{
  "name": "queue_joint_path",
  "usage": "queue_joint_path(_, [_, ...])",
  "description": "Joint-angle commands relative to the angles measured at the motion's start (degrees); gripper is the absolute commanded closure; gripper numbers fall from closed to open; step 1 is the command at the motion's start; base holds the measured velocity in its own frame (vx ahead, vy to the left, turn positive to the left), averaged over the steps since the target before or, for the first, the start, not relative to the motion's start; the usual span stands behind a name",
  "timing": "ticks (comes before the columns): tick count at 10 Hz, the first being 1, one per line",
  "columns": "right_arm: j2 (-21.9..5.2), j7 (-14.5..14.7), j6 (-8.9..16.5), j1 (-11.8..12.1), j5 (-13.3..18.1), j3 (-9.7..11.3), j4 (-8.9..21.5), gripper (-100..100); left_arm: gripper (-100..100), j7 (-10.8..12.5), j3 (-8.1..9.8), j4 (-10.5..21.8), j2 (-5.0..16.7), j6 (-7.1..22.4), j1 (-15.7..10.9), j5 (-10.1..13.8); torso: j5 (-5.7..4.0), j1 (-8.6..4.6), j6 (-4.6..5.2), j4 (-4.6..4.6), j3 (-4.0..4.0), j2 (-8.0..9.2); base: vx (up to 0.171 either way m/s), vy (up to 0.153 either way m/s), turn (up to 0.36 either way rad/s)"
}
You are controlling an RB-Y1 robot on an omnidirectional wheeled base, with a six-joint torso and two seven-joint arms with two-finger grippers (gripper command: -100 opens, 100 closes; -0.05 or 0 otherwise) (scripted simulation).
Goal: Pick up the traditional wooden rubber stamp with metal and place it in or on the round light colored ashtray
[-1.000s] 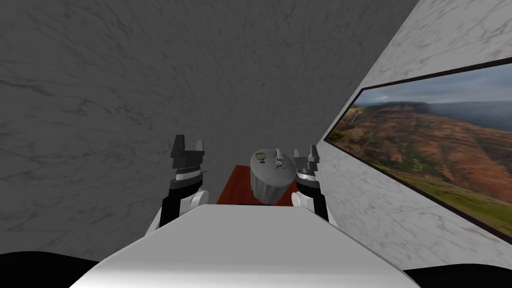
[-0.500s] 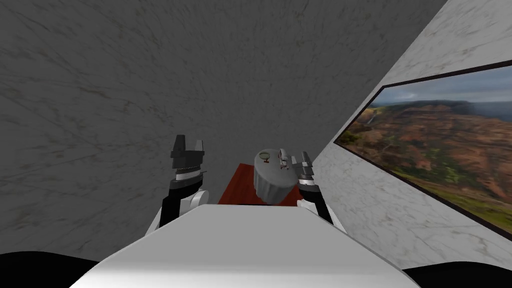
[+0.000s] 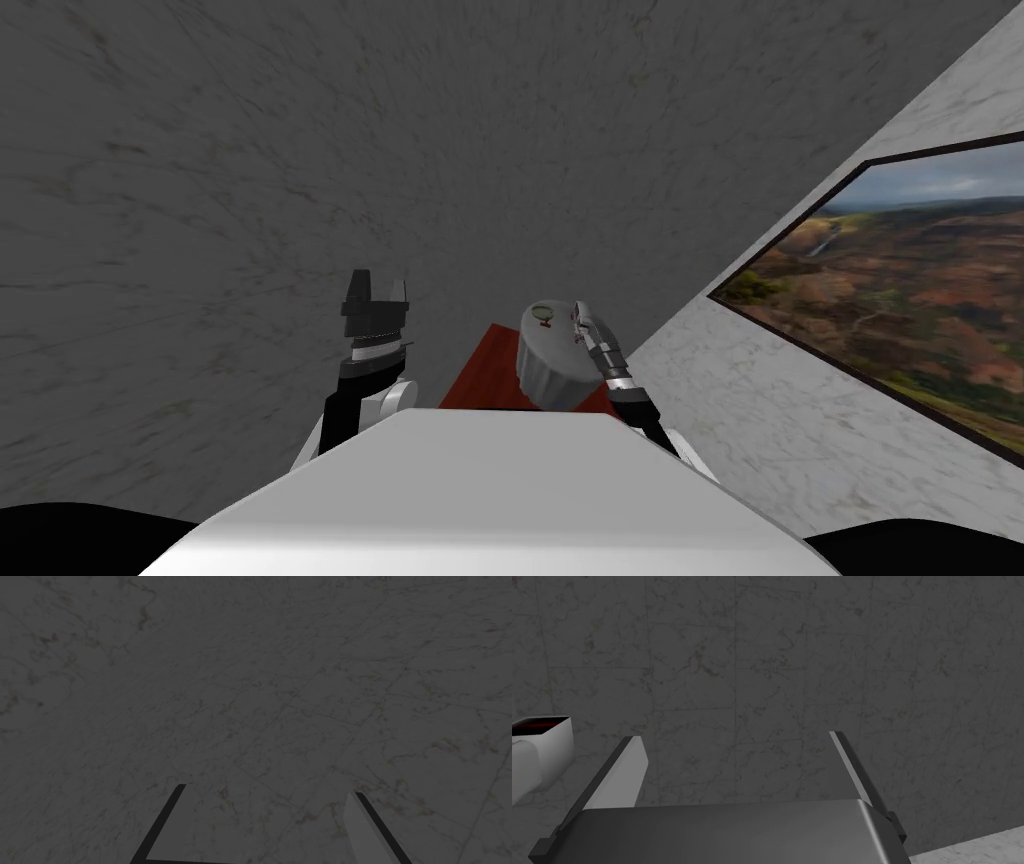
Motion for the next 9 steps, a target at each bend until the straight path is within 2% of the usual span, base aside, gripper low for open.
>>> queue_joint_path(1, [-0.42,-0.04,0.32,1.14,1.73,0.62,1.23,-100,0,0.0,0.0,0.0,0.0,0.0,0.0,0.0,0.0,0.0,0.0,0.0,0.0,0.0,-0.028,0.005,0.144])
queue_joint_path(2, [-2.52,-0.97,0.76,2.57,3.68,0.31,3.45,-100,0,0.0,0.01,0.0,0.0,0.0,0.01,0.0,-0.01,-0.02,0.06,0.0,-0.01,-0.02,-0.023,0.013,0.258])
queue_joint_path(3, [-2.52,-0.97,0.76,2.57,3.68,0.31,3.45,-100,0,0.0,0.0,0.0,0.0,0.0,0.01,0.0,-0.01,-0.01,0.02,-0.01,-0.02,-0.04,-0.015,0.006,0.121])
queue_joint_path(5, [-6.08,-2.83,1.59,5.38,7.74,-0.32,7.74,-100,0,0.0,0.0,0.0,0.0,0.0,0.01,0.0,-0.02,-0.02,0.01,-0.02,-0.04,-0.07,-0.023,0.015,0.377])
queue_joint_path(6, [-6.59,-2.83,1.59,5.38,7.75,-0.32,8.14,-100,0,0.0,0.0,0.0,0.0,0.0,0.0,0.0,-0.01,-0.01,0.01,-0.01,-0.02,-0.04,-0.022,0.006,0.138])
queue_joint_path(8, [-10.27,-4.62,2.35,8.09,11.71,-0.96,12.62,-100,0,0.0,0.01,0.0,0.0,0.0,0.01,0.0,-0.02,-0.05,0.02,-0.01,-0.03,-0.06,-0.021,0.016,0.379])
queue_joint_path(9, [-10.42,-4.62,2.35,8.09,11.94,-0.96,13.05,-100,0,0.0,0.01,0.0,0.0,0.0,0.01,0.0,-0.01,-0.04,0.03,-0.01,-0.03,-0.05,-0.014,0.006,0.178])
